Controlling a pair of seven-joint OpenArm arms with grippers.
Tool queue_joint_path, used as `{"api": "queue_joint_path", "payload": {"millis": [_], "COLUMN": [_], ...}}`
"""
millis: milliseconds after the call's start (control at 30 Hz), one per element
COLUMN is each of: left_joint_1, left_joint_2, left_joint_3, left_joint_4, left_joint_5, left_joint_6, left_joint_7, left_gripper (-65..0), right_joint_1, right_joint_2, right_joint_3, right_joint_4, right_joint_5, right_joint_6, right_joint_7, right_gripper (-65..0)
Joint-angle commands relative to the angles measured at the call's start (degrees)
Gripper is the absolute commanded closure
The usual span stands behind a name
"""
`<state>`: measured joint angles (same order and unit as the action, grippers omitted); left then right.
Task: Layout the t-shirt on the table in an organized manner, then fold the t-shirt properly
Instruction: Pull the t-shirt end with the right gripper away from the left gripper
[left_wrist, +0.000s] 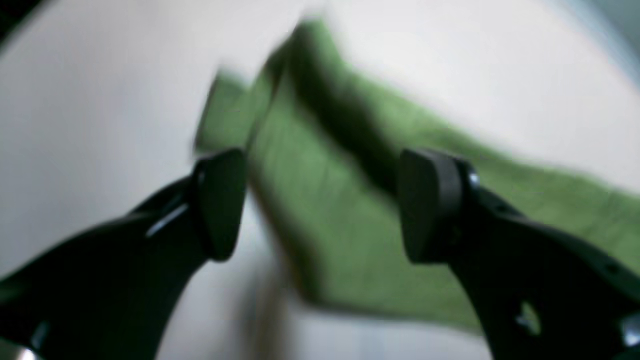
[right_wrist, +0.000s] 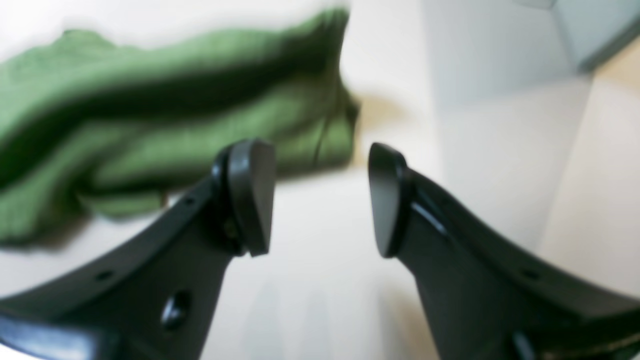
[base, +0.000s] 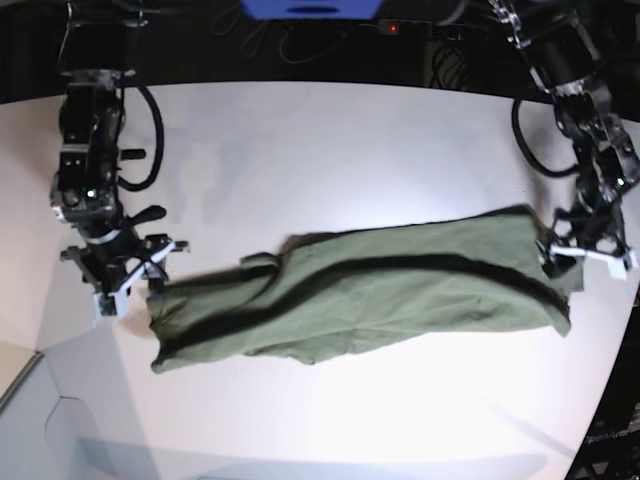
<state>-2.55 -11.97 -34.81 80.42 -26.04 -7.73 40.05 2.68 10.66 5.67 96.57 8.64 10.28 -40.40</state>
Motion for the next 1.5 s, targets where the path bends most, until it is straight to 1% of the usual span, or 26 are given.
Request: {"api": "queue_joint_path", "payload": {"millis": [0, 67, 167, 300, 367, 433, 567, 667, 733, 767, 833, 867, 1033, 1067, 1133, 1200, 1300, 1333, 1400, 1467], "left_joint_1": [-0.57, 0.39, 0.48, 0.04, -1.01, -1.1, -1.01, -0.93, -0.57, -0.22, 0.66, 1.18, 6.02, 6.9, 7.95, 7.95, 7.51, 7.51, 8.13, 9.18], "left_joint_2": [-0.65, -0.03, 0.23, 0.32, 0.41, 0.41, 0.41, 0.41, 0.41, 0.41, 0.41, 0.41, 0.58, 1.02, 2.34, 4.1, 5.24, 5.24, 5.24, 5.24], "left_joint_3": [0.39, 2.76, 5.05, 6.63, 7.07, 7.07, 6.81, 6.81, 6.81, 6.81, 6.72, 6.72, 5.58, 4.61, 1.36, -3.39, -9.37, -10.95, -14.12, -15.7], "left_joint_4": [0.41, -2.22, -5.65, -7.94, -8.64, -9.35, -10.14, -9.96, -8.91, -7.76, -4.6, -2.66, 13.6, 17.12, 23.8, 29.34, 31.09, 31.01, 29.6, 27.31], "left_joint_5": [-1.25, -1.17, -1.25, -1.25, -1.25, -1.43, -1.61, -1.61, -1.69, -1.69, -1.69, -1.69, -1.69, -1.69, -1.69, -1.78, -1.78, -1.69, -1.69, -1.69], "left_joint_6": [-0.32, -0.32, -0.32, -0.32, -0.32, -0.32, -0.32, -0.32, -0.32, -0.05, 0.03, 0.03, 0.21, 0.21, 0.21, -0.14, -0.32, -0.32, -0.32, -0.41], "left_joint_7": [-3.44, -6.34, -9.5, -10.38, -10.38, -10.38, -10.38, -10.38, -10.29, -10.21, -10.03, -9.94, -9.5, -8.45, -4.05, 1.31, 8.08, 9.31, 10.54, 10.54], "left_gripper": [-45.7, -45.7, -45.7, -45.6, -43.2, -37.4, -23.4, -11.2, -1.1, 0.0, -1.2, -0.5, -0.2, -0.2, -0.2, -0.2, -0.2, -0.2, -0.2, -0.2], "right_joint_1": [0.53, -1.14, -2.63, -3.34, -3.34, -3.42, -3.42, -3.42, -3.42, -3.42, -3.16, -2.99, -2.9, -2.9, -2.81, -2.37, -1.93, -1.67, -1.67, -1.05], "right_joint_2": [0.29, -0.06, -1.82, -2.0, -2.0, -1.82, -1.73, -1.73, -1.82, -1.91, -1.91, -1.91, -1.91, -1.91, -1.91, -2.0, -2.08, -2.17, -2.26, -3.14], "right_joint_3": [0.17, 0.17, 0.17, 0.09, 0.09, 0.09, 0.09, 0.09, 0.09, 0.09, 0.09, 0.09, 0.09, 0.09, 0.09, 0.09, -0.09, -0.09, -0.18, -0.18], "right_joint_4": [1.75, 1.75, 1.84, 2.02, 2.02, 2.02, 2.02, 1.93, 2.02, 2.02, 2.02, 2.02, 1.75, 1.67, 1.67, 1.67, 1.58, 1.58, 1.58, 1.05], "right_joint_5": [0.45, 0.45, 0.45, 0.45, 0.45, 0.45, 0.28, 0.28, 0.28, 0.28, 0.28, 0.28, 0.28, 0.28, 0.28, 0.28, 0.37, 0.37, 0.45, 0.45], "right_joint_6": [-0.13, -0.13, -0.13, -0.13, -0.13, -0.13, -0.13, -0.13, -0.13, -0.13, -0.13, -0.13, -0.13, -0.13, -0.13, -0.13, -0.13, -0.13, -0.13, -0.13], "right_joint_7": [1.85, 1.85, 1.85, 1.85, 1.85, 1.85, 1.85, 1.85, 1.85, 1.85, 1.68, 1.59, 1.85, 1.85, 1.85, 1.85, 1.85, 1.85, 1.85, 1.85], "right_gripper": [-30.7, -30.7, -30.7, -30.7, -30.6, -30.6, -30.6, -30.6, -30.6, -30.6, -30.9, -30.9, -31.0, -31.0, -31.0, -31.0, -31.0, -31.0, -31.0, -31.1]}}
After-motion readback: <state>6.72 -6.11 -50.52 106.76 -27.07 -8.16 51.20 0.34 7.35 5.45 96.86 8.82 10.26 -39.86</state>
